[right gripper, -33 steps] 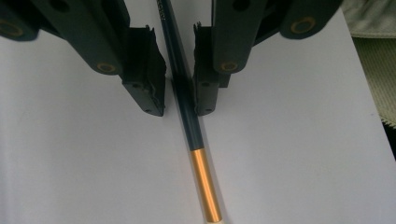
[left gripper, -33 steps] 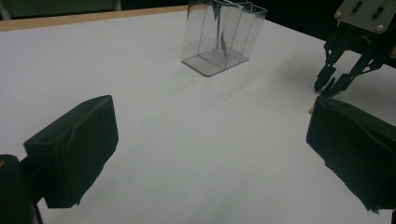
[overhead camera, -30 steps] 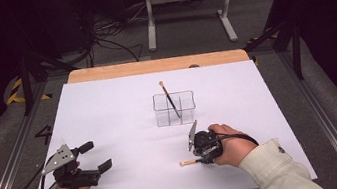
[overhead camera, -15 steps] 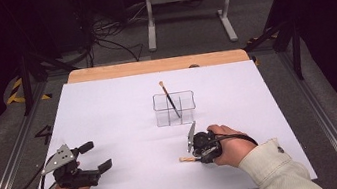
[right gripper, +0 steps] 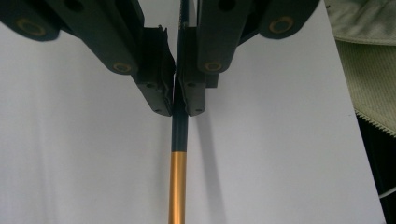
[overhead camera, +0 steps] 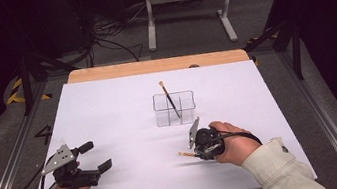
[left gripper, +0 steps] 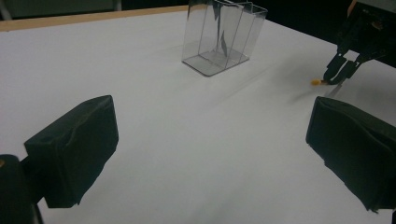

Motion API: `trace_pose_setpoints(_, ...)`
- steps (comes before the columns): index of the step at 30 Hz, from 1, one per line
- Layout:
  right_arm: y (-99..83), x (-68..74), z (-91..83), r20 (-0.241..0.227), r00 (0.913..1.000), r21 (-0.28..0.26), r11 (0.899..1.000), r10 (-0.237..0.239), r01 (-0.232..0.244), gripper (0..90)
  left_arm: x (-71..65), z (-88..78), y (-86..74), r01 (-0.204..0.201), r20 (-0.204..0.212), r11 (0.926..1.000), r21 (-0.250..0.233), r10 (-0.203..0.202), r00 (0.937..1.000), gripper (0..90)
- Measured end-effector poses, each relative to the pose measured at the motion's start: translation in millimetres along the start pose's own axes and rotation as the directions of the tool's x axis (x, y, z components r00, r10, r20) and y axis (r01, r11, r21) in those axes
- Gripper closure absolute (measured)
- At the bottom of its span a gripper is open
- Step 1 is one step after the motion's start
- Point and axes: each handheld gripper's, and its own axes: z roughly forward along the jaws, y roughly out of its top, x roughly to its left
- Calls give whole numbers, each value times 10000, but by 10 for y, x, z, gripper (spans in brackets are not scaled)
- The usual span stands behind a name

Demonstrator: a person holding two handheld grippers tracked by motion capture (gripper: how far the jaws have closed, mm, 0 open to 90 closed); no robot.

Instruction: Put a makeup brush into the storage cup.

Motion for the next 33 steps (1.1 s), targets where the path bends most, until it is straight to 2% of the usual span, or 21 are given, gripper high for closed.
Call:
trace_pose_setpoints(12,-3,15,-209,293,9994,-653,9977,202,-183,833,1,-2,0,-31,-47,10000,-34,31,10000,28)
trace_pose_setpoints(19,2,27,-322,427,9983,-1244,9917,388,-332,833,0,-7,1,-48,-106,10000,-33,48,9999,23)
trace_pose_setpoints(33,-6,0,-357,237,9969,-1612,9844,746,-698,835,1,-7,1,-65,-121,10000,-48,65,9999,23)
